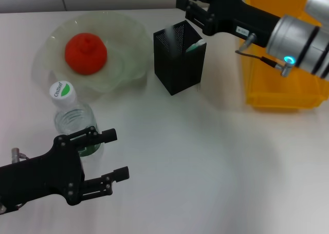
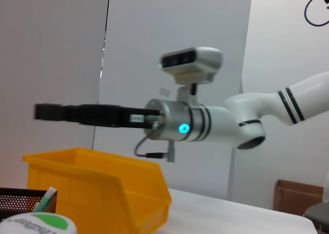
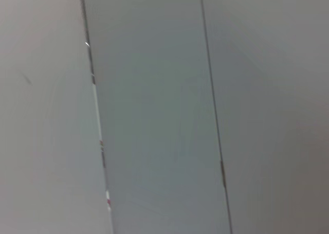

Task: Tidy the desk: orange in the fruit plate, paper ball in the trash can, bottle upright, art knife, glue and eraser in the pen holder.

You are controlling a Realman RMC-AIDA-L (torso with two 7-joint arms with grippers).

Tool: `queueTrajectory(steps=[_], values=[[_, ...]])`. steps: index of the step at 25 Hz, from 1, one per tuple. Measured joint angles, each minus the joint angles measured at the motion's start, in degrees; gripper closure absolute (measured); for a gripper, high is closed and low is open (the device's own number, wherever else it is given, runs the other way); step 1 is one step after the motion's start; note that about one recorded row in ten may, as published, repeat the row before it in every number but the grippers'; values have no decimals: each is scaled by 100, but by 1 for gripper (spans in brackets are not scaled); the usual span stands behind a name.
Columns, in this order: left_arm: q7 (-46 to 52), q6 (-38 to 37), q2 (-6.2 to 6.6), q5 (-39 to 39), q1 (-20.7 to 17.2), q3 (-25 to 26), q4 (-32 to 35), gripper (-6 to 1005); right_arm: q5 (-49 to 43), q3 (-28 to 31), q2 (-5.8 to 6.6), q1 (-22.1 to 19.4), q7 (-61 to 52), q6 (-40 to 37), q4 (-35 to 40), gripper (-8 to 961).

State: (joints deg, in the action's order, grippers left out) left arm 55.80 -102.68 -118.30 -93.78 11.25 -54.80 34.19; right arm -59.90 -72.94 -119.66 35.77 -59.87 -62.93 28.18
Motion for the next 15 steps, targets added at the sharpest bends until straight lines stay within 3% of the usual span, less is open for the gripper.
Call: queueTrajectory(steps=[4,5,6,8,10,11,15], values=[[1,-13,4,0,0,7,0,234,-15,17,28,-625,-185,-750,669,736],[1,-27,18,0,-1,14,0,234,-205,14,46,-1048,-658,-1142,1245,689],[1,-27,18,0,-1,14,0,234,-205,14,46,-1048,-658,-1142,1245,643],[1,-69,33,1,-10,30,4,234,-594,66,58,-1437,-1121,-1512,1791,550],[1,-83,35,0,-12,30,6,234,-1200,190,85,-1831,-1488,-2037,2317,467],[1,-141,62,1,-23,30,9,234,-1879,415,92,-2121,-1603,-2649,2671,431],[1,-176,90,1,-35,6,-1,234,-2771,941,54,-2358,-1552,-3473,2738,288]])
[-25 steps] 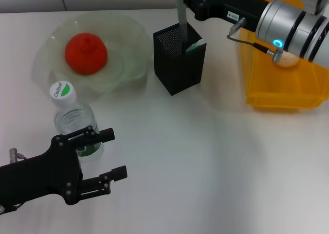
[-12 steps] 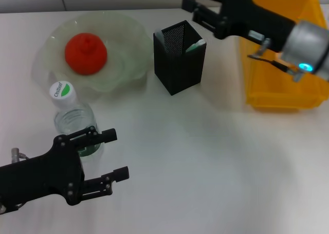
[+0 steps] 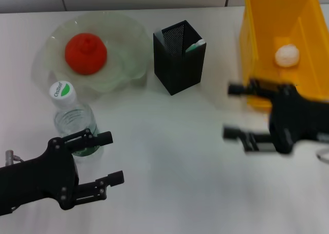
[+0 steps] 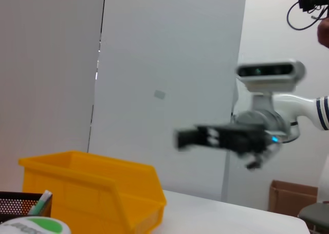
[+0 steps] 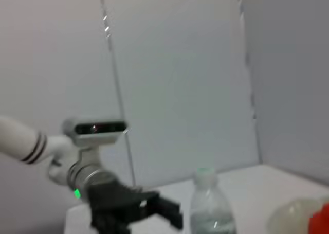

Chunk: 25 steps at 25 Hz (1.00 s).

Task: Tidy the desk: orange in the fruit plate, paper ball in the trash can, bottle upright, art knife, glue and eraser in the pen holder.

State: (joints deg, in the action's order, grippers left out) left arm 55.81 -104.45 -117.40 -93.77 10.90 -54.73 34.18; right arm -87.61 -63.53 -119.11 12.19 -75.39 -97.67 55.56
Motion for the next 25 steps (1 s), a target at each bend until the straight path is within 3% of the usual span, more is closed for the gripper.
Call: queueTrajectory(steps=[3,25], values=[[33,-35,36,-39,-17,-19,0,234,-432,402,-4,-68,59,-485,-281,123],[141,-14,42,-309,31,15,1,234,-800,558,-4,-14,152,-659,-499,126]])
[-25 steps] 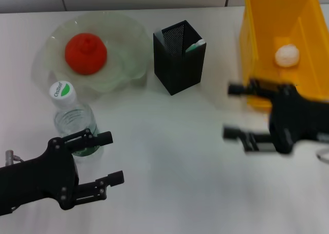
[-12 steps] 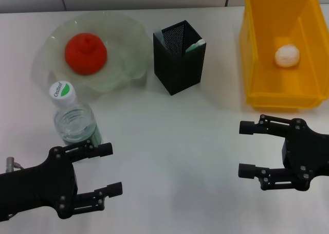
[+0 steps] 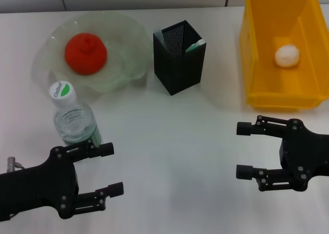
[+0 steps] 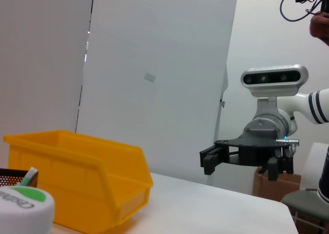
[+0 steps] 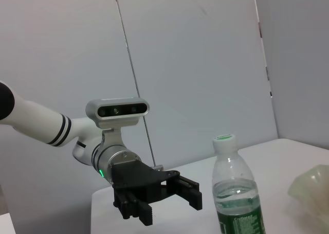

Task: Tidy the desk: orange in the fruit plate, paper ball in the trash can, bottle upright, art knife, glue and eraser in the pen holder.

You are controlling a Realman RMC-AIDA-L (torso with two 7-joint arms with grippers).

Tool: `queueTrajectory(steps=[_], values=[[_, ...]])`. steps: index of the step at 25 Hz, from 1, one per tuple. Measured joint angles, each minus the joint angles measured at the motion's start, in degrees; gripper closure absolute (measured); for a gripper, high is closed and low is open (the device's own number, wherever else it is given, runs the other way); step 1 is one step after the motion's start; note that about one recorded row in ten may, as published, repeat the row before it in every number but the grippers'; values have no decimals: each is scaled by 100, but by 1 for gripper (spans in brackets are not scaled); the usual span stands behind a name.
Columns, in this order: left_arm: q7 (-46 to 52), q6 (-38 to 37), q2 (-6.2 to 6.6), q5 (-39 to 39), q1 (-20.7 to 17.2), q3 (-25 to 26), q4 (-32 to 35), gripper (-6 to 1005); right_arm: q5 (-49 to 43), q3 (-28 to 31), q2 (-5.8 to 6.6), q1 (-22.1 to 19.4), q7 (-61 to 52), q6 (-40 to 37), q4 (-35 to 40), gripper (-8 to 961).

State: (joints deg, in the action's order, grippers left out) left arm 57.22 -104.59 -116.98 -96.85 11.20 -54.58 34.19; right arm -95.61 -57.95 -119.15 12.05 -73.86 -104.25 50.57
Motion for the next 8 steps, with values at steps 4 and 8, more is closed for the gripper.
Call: queueTrajectory(steps=[4,8], values=[[0,-24,-1,0,-6,0,0,234,-7,-8,-5,12,1,4,-4,126],[0,-24,-10,2,-21,0,0,234,-10,-7,-5,53,-1,8,-5,126]])
